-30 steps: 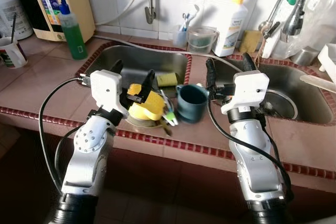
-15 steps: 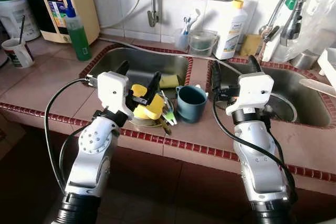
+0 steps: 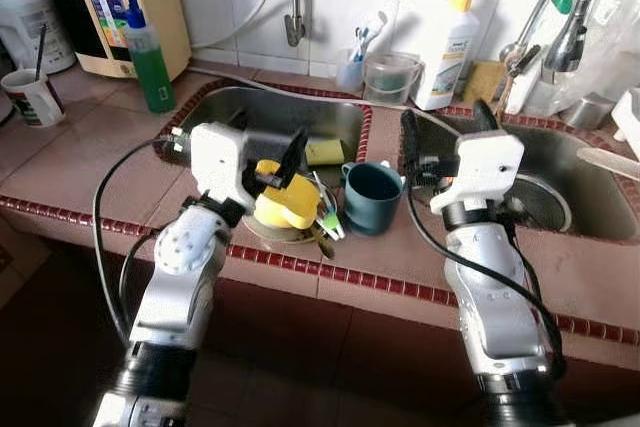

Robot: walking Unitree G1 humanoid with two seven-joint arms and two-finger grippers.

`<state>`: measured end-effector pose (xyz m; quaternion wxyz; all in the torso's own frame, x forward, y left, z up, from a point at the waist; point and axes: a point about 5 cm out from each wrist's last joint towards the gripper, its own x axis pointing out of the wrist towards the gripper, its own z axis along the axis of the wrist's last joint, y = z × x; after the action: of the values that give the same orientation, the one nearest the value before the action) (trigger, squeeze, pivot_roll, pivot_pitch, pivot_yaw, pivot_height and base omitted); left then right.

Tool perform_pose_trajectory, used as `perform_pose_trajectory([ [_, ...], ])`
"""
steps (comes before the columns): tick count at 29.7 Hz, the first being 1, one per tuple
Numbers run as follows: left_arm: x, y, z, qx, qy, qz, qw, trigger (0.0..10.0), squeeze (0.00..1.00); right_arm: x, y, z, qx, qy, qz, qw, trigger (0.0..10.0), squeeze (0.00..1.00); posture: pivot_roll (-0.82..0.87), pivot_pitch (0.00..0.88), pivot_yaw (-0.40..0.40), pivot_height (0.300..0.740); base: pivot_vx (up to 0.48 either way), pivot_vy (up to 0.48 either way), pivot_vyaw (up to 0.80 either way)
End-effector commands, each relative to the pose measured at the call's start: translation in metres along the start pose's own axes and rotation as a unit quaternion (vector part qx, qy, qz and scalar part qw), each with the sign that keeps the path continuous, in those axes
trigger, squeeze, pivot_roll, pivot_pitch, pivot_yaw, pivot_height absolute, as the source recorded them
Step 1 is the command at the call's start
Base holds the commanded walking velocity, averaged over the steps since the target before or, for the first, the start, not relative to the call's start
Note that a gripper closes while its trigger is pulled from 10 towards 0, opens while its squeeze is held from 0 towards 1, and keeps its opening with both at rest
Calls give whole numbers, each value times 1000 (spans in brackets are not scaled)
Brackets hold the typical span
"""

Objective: Kitchen organization

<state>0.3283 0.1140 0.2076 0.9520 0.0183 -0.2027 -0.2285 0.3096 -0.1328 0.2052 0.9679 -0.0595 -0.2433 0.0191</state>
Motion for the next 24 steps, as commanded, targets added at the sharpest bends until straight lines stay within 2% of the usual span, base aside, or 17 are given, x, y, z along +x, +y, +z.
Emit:
perform_pose_trajectory([
  [1, 5, -1, 1, 21, -1, -11, 1000, 10000, 0, 3, -3, -1, -4, 2, -8, 1000, 10000, 361, -196, 0, -14, 740, 0, 0, 0],
  [2, 6, -1, 2, 23, -3, -14, 1000, 10000, 0, 3, -3, -1, -6, 3, -7, 1000, 10000, 0, -196, 0, -14, 740, 0, 0, 0],
  [4, 5, -2, 3, 6, -7, -25, 1000, 10000, 0, 3, -3, -1, -7, 3, -6, 1000, 10000, 0, -203, 0, -5, 740, 0, 0, 0],
  [6, -2, -8, -1, 19, 6, -52, 998, 10000, 0, 2, -5, -3, -8, 7, -8, 1000, 10000, 0, -210, 0, 8, 740, 0, 0, 0],
  [8, -15, -17, -9, 28, 17, -89, 996, 10000, 0, -1, -10, -6, -13, 13, -18, 1000, 10000, 0, -217, 0, 22, 740, 0, 0, 0],
  [11, -23, -22, -13, 21, 21, -105, 994, 10000, 0, -4, -14, -8, -13, 18, -26, 999, 10000, 0, -218, 0, 24, 740, 0, 0, 0],
  [15, -42, -28, -15, 39, 26, -138, 989, 10000, 0, -11, -14, -11, -12, 28, -32, 999, 10000, 0, -216, 0, 26, 740, 0, 0, 0],
  [24, -45, -26, -11, 51, 23, -149, 987, 10000, 0, -11, -7, -13, 0, 38, -16, 999, 10000, 0, -209, 0, 23, 740, 0, 0, 0],
])
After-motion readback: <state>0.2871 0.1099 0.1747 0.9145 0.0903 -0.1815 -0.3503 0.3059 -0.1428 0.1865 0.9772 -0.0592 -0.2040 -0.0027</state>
